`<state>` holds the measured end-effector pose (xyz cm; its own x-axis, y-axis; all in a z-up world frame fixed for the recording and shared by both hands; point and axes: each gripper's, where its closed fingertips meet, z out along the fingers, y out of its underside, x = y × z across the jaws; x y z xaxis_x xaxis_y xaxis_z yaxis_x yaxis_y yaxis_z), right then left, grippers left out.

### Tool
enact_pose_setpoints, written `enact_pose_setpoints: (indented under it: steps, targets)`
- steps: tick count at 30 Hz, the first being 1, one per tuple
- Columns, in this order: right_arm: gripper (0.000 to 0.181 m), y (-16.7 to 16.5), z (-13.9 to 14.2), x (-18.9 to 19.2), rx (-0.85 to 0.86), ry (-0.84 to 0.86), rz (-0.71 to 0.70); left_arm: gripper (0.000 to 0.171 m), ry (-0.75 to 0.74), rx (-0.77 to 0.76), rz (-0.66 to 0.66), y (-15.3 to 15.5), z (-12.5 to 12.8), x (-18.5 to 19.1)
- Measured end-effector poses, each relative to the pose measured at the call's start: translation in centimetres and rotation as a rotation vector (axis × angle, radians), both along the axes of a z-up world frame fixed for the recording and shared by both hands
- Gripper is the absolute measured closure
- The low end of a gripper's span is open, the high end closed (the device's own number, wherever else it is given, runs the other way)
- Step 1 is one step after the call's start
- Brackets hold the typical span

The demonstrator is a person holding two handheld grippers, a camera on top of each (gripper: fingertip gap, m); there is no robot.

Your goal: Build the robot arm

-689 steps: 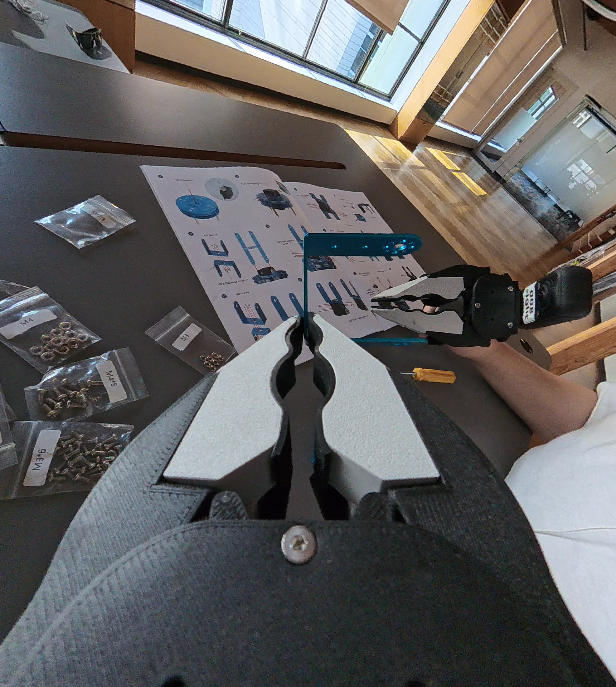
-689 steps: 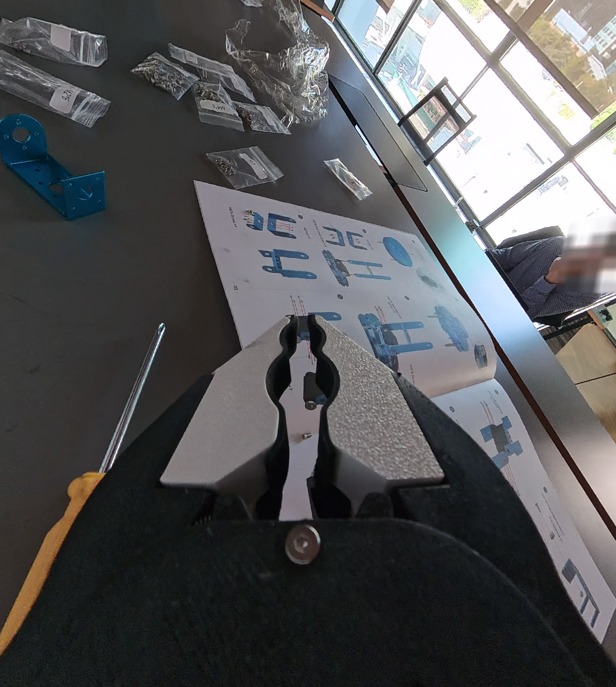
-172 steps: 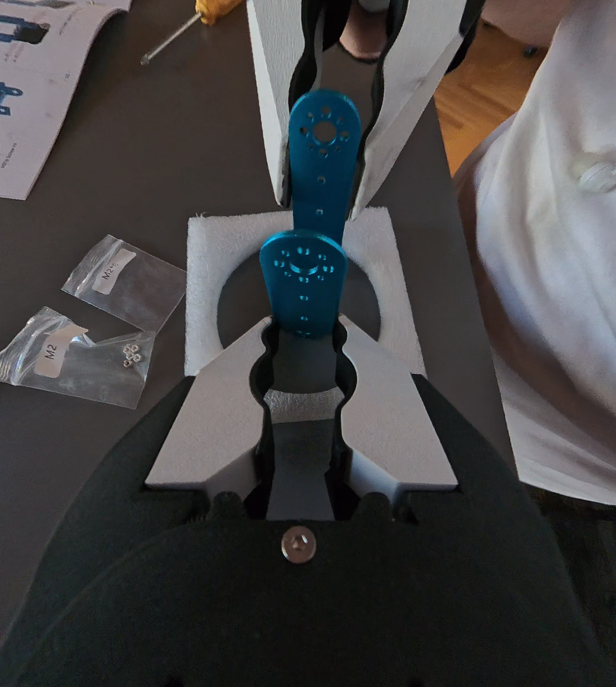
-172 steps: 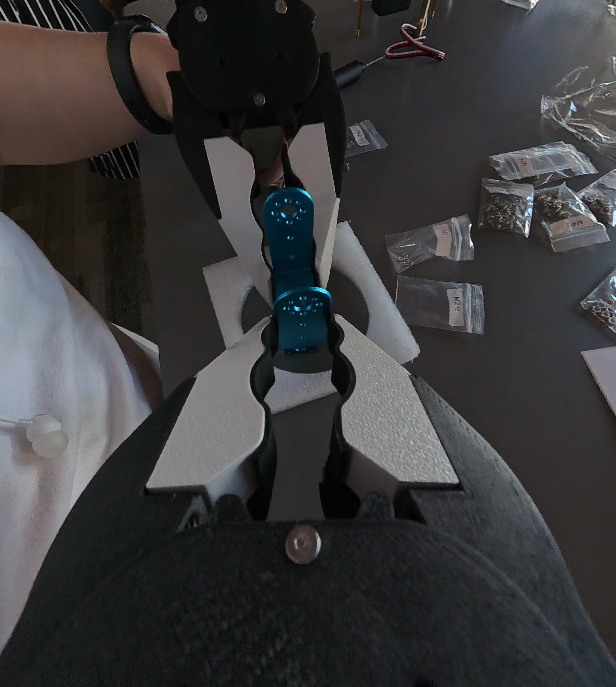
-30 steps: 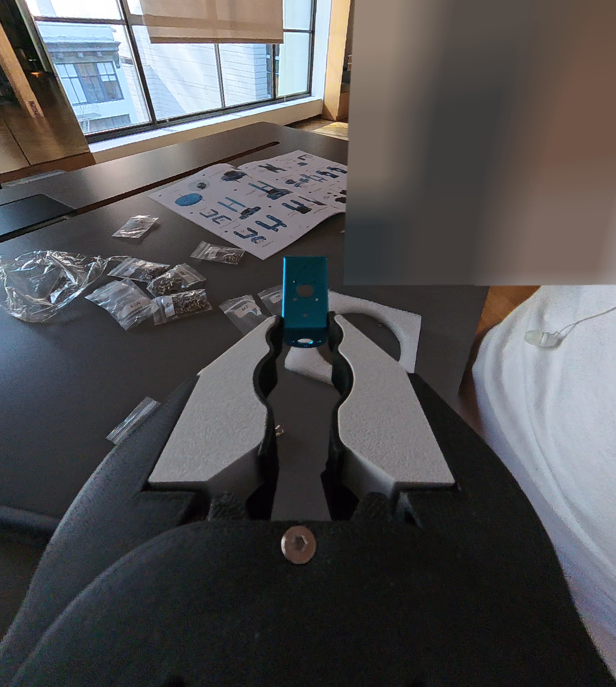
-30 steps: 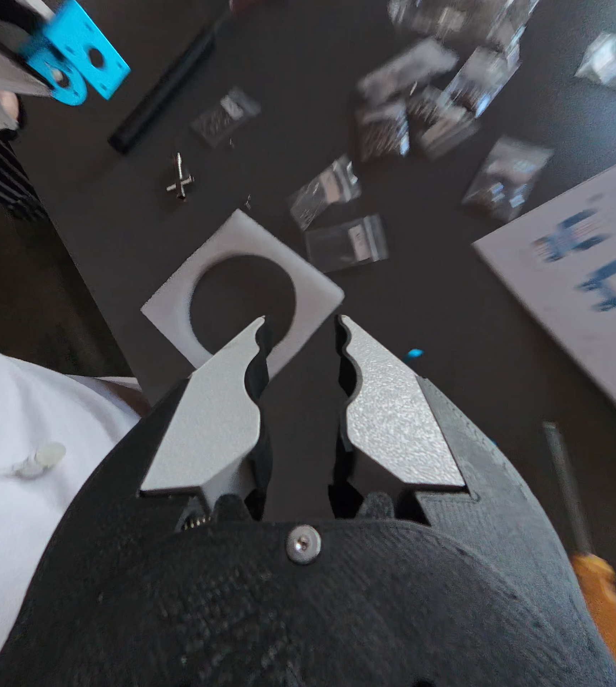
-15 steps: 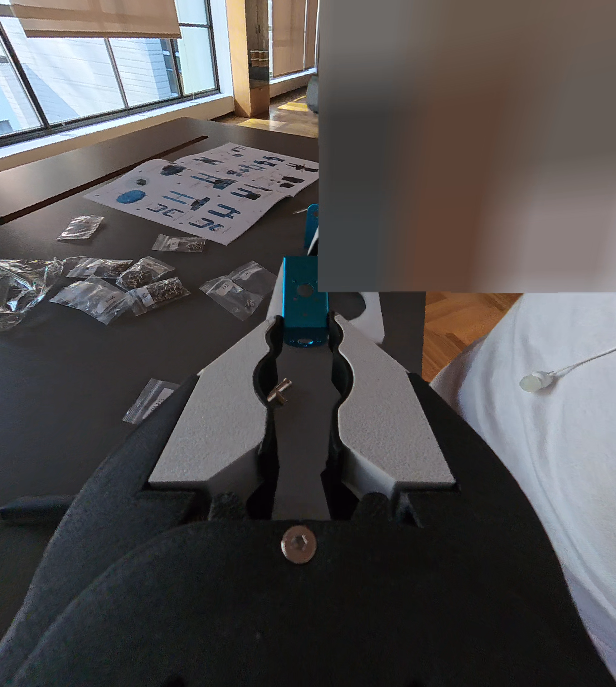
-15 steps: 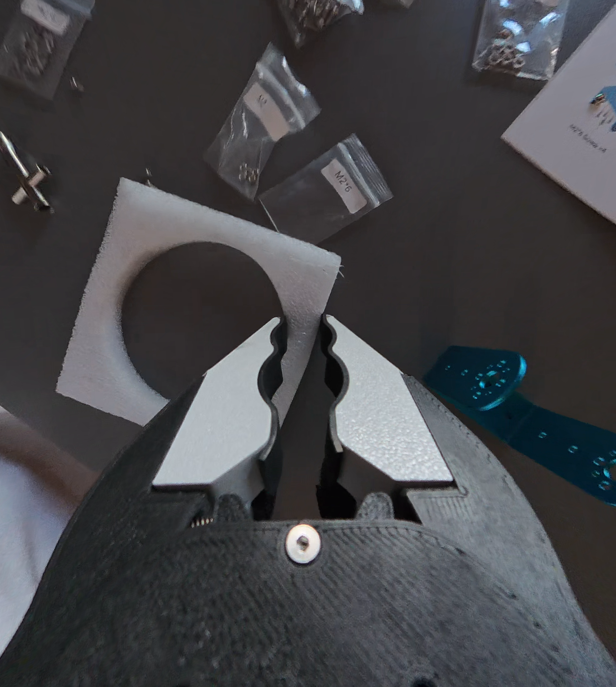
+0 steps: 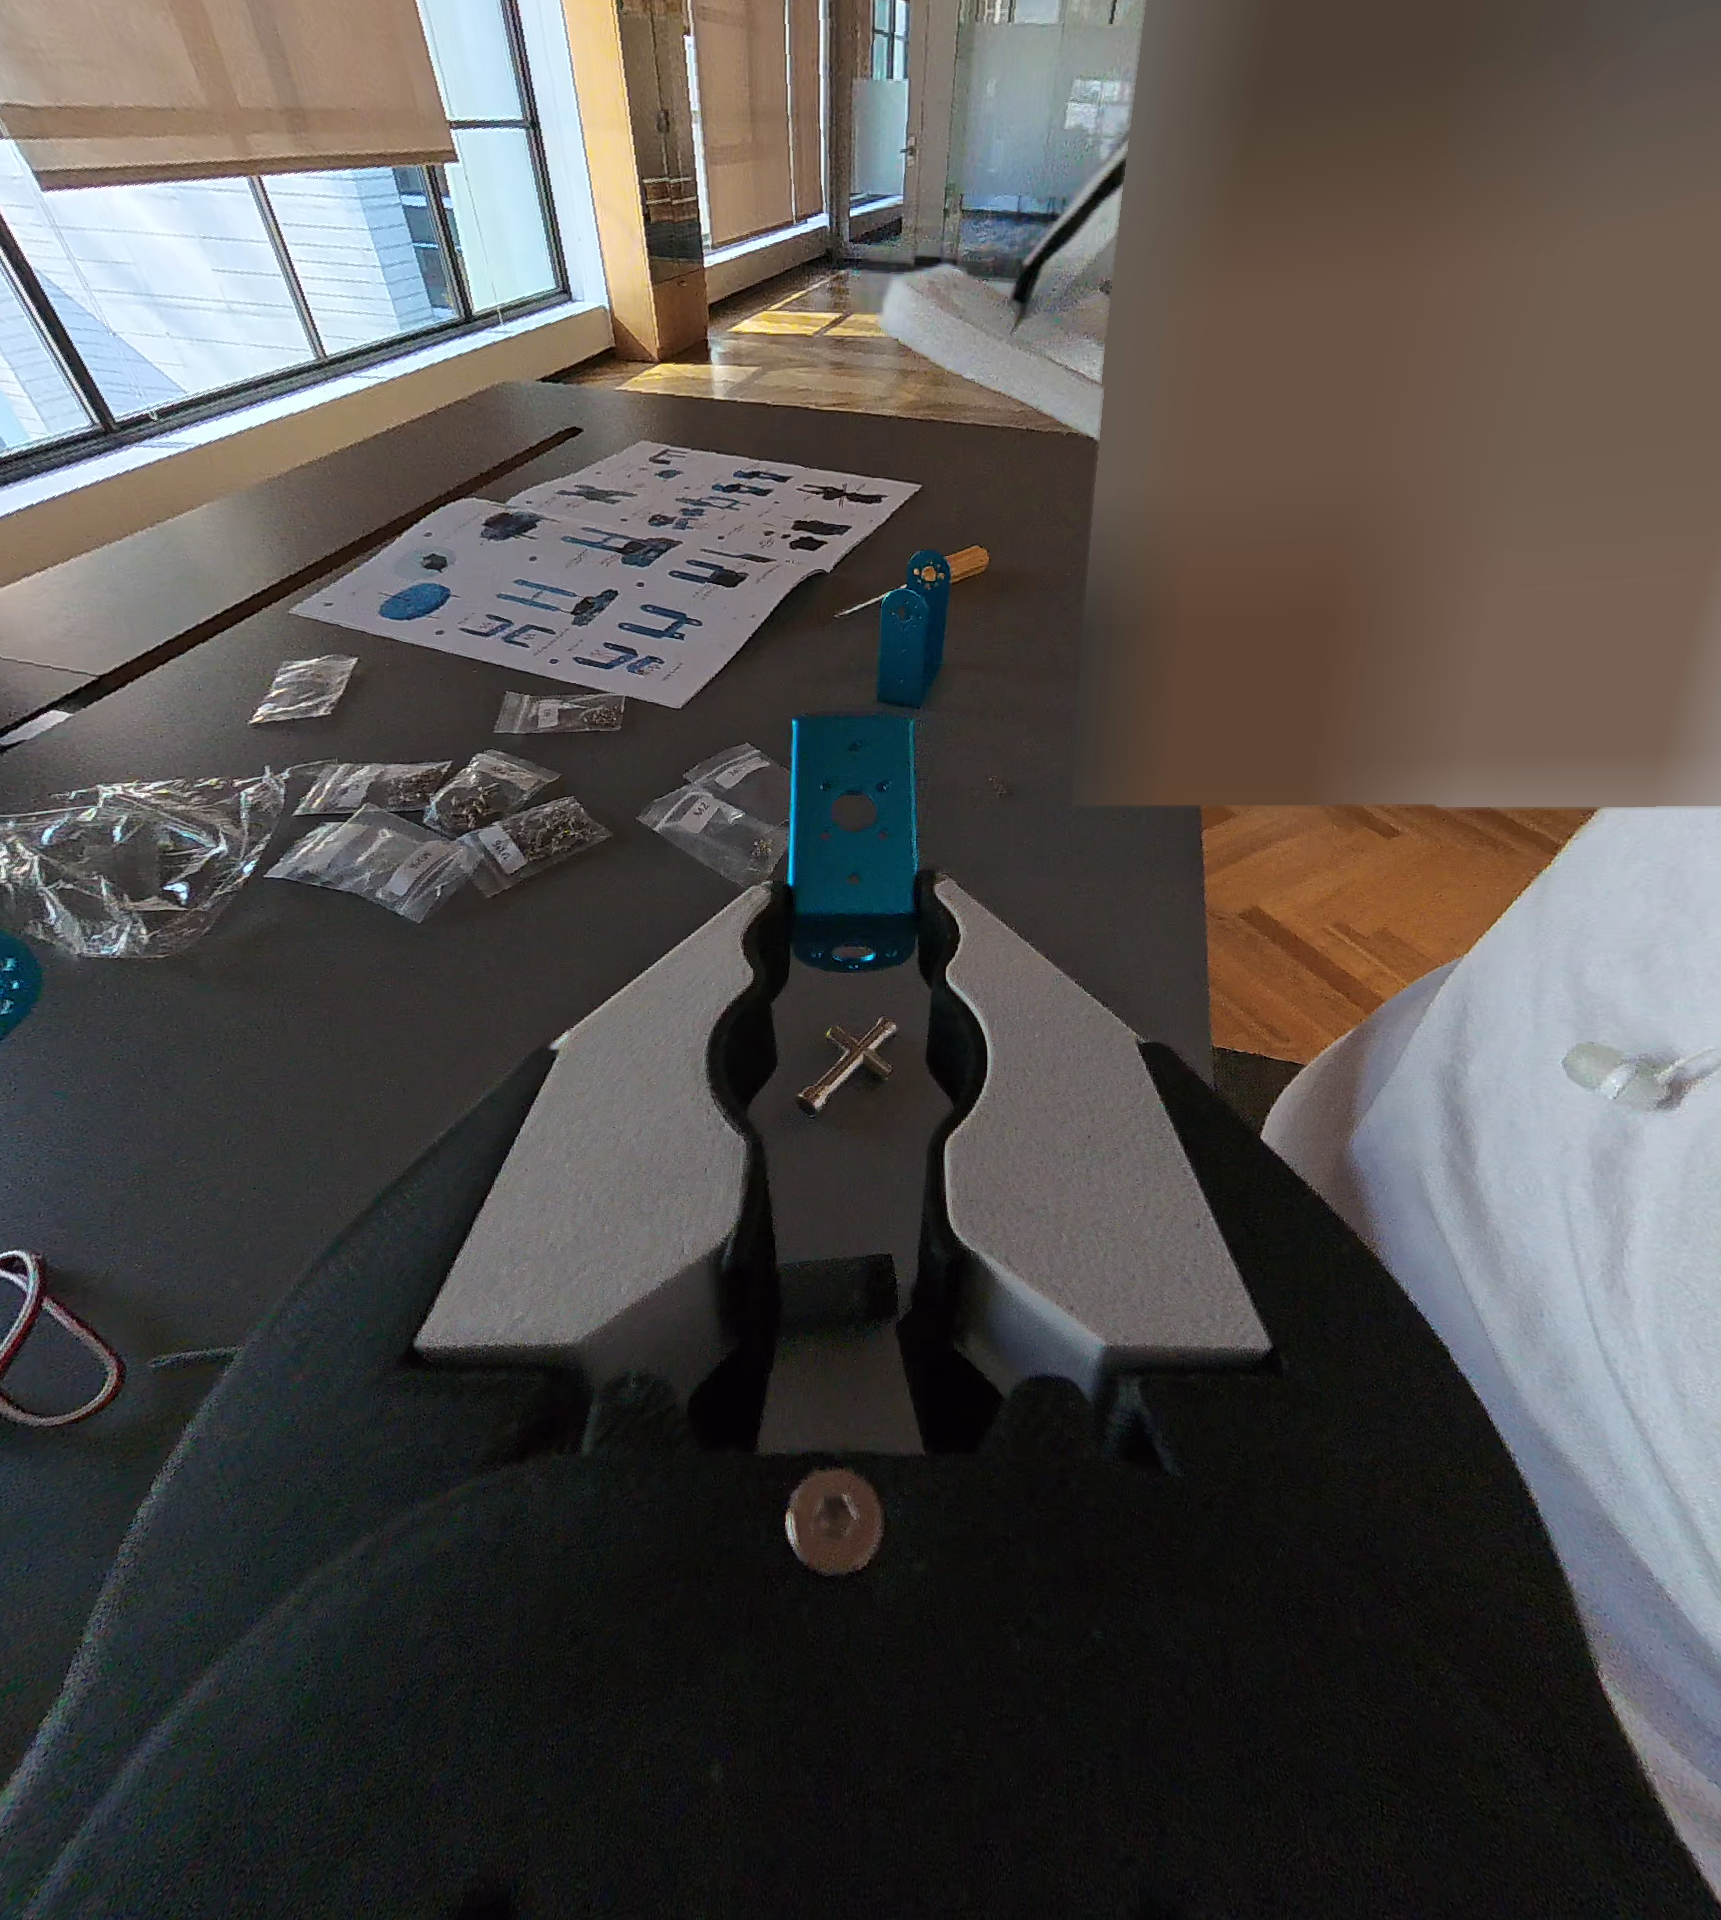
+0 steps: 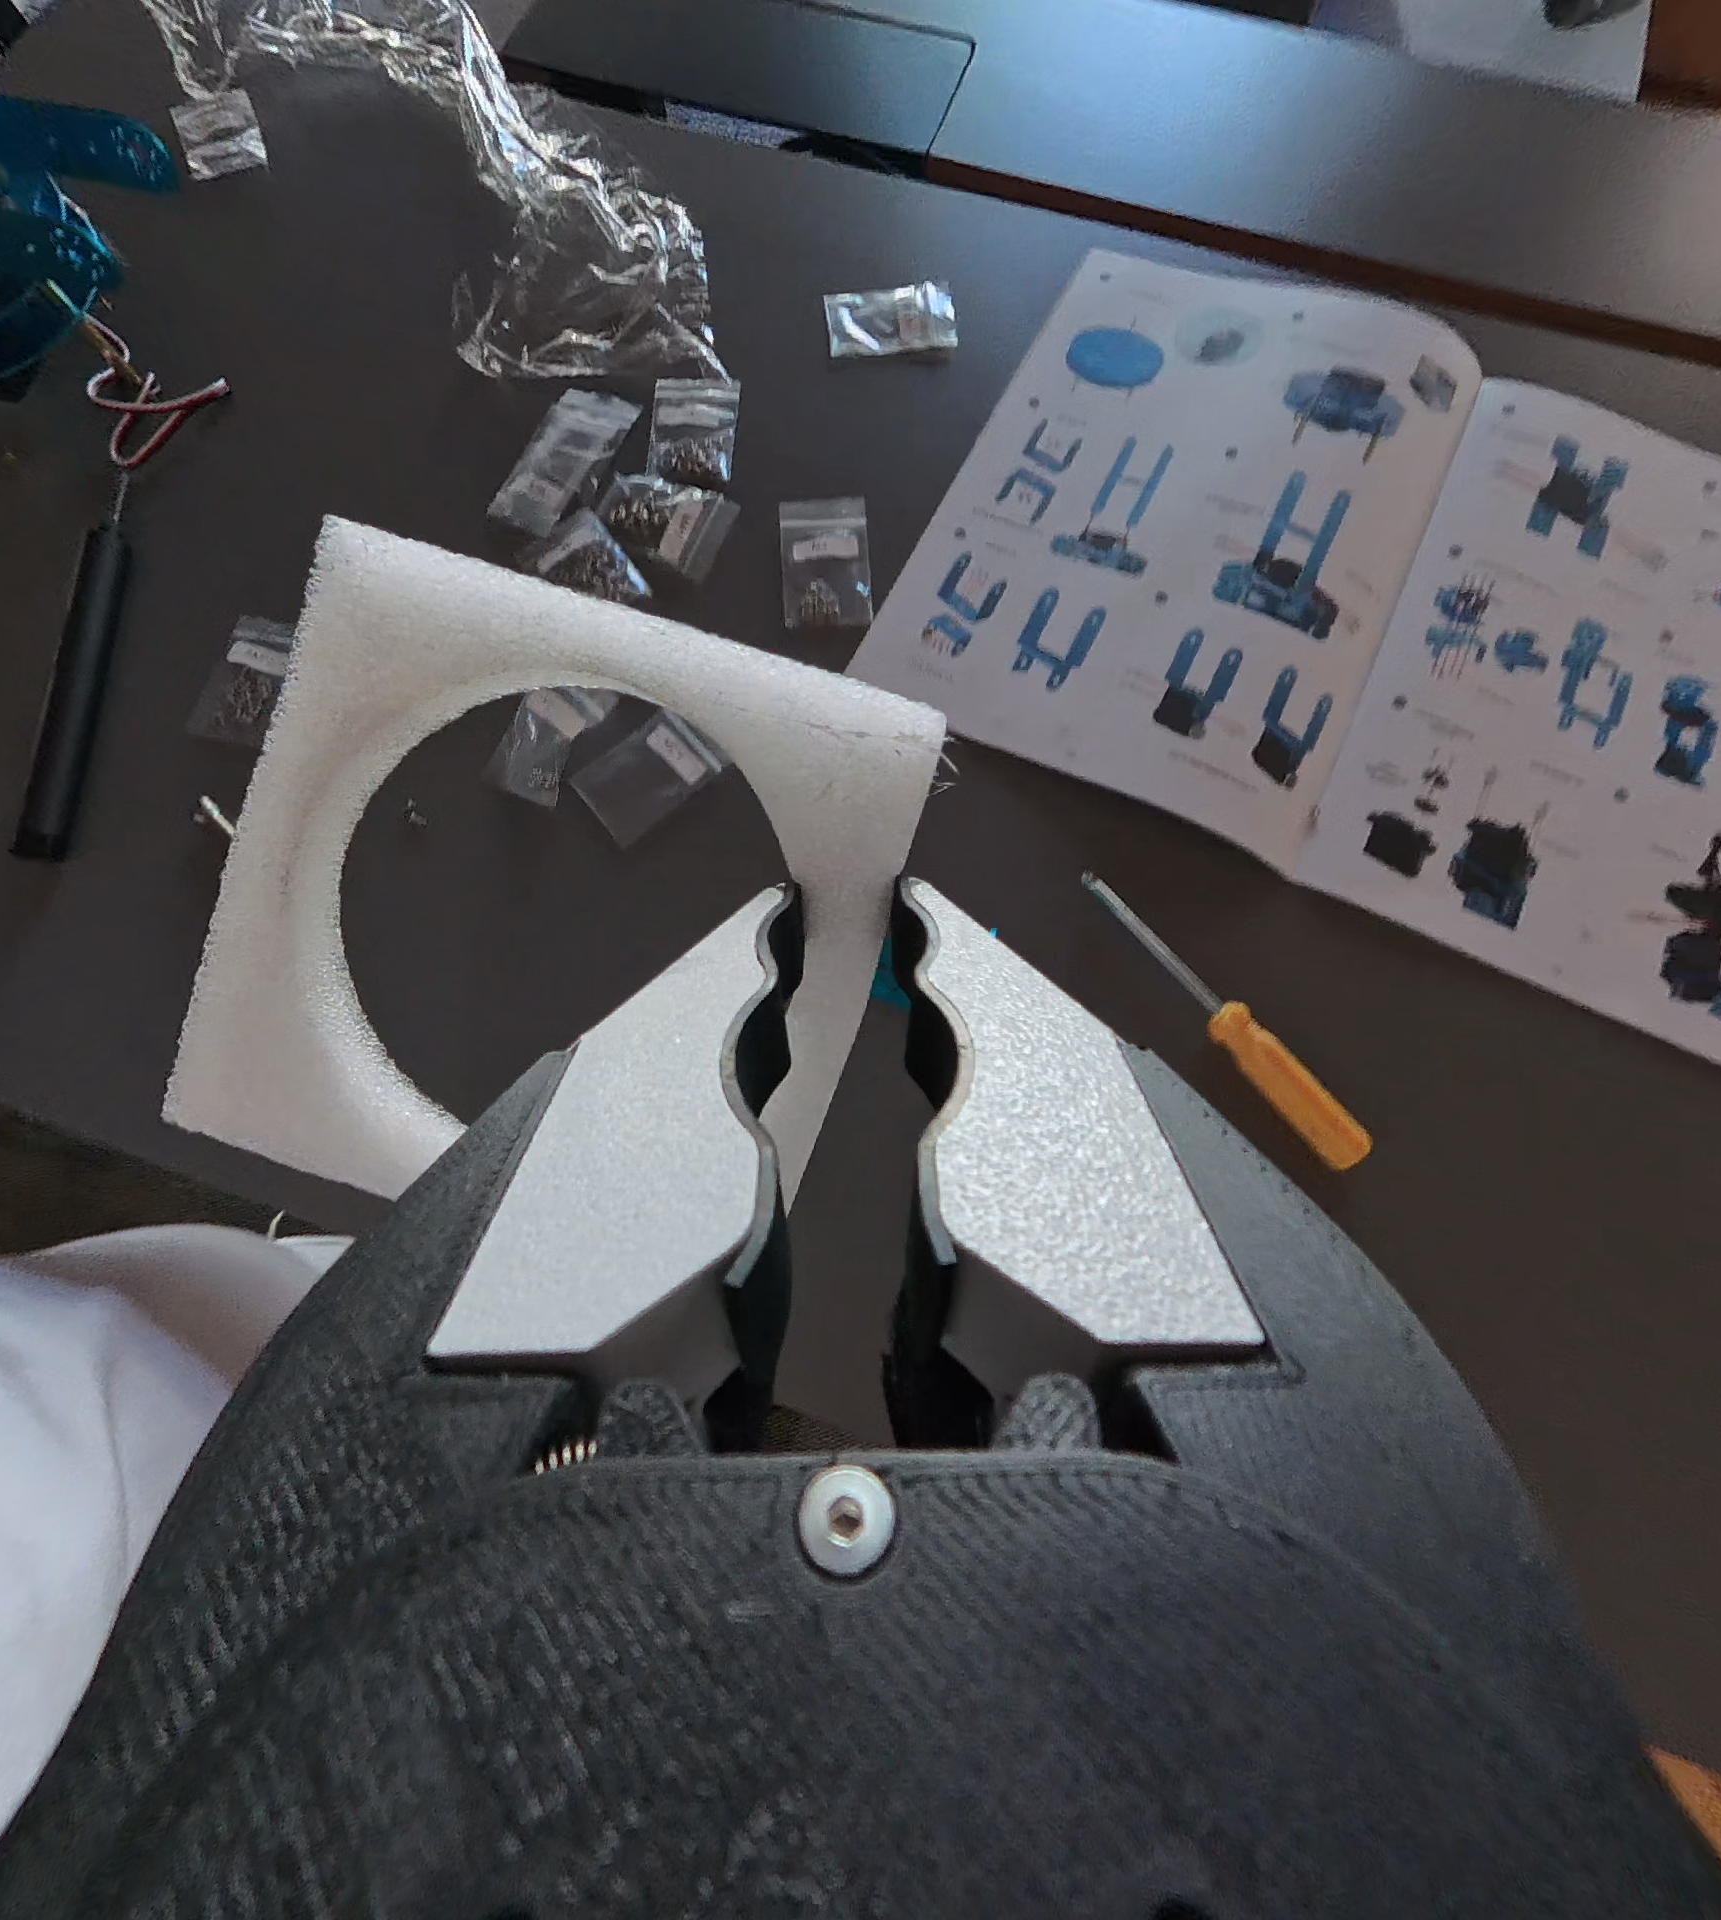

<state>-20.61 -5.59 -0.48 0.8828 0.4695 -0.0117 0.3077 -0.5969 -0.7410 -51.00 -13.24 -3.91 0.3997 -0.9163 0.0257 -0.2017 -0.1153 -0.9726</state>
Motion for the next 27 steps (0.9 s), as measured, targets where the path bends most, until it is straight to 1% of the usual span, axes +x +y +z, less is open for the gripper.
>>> enact_pose_setpoints:
  steps: [2,6,8,11,15,18,21,27]
  targets:
    - [0.166,-1.7,-1.7,0.0,-0.026,0.053,0.016,0.149,0.008,-0.001,0.023,0.0,-0.1,-0.4]
    - [0.166,-4.4,-6.7,-1.4,-0.095,0.165,0.039,0.149,0.006,-0.024,0.062,-0.1,-0.2,-0.6]
    - [0.166,-4.7,-8.9,-1.9,-0.118,0.198,0.044,0.149,0.005,-0.032,0.076,-0.2,-0.2,-0.3]
    - [0.166,-4.0,-11.2,-1.7,-0.132,0.176,0.04,0.149,0.0,-0.031,0.09,0.1,0.0,0.6]
    - [0.166,-3.0,-12.4,-1.4,-0.103,0.123,0.055,0.149,-0.012,-0.048,0.1,1.0,0.2,2.1]
    - [0.166,-2.5,-13.3,-1.7,-0.115,0.126,0.074,0.149,-0.012,-0.056,0.097,1.2,0.2,3.6]
    - [0.166,-2.0,-13.7,-2.1,-0.118,0.155,0.089,0.149,0.006,-0.063,0.096,1.4,0.0,4.7]
    - [0.166,-1.7,-14.3,-2.1,-0.121,0.157,0.116,0.149,0.011,-0.077,0.094,1.5,-0.3,6.3]
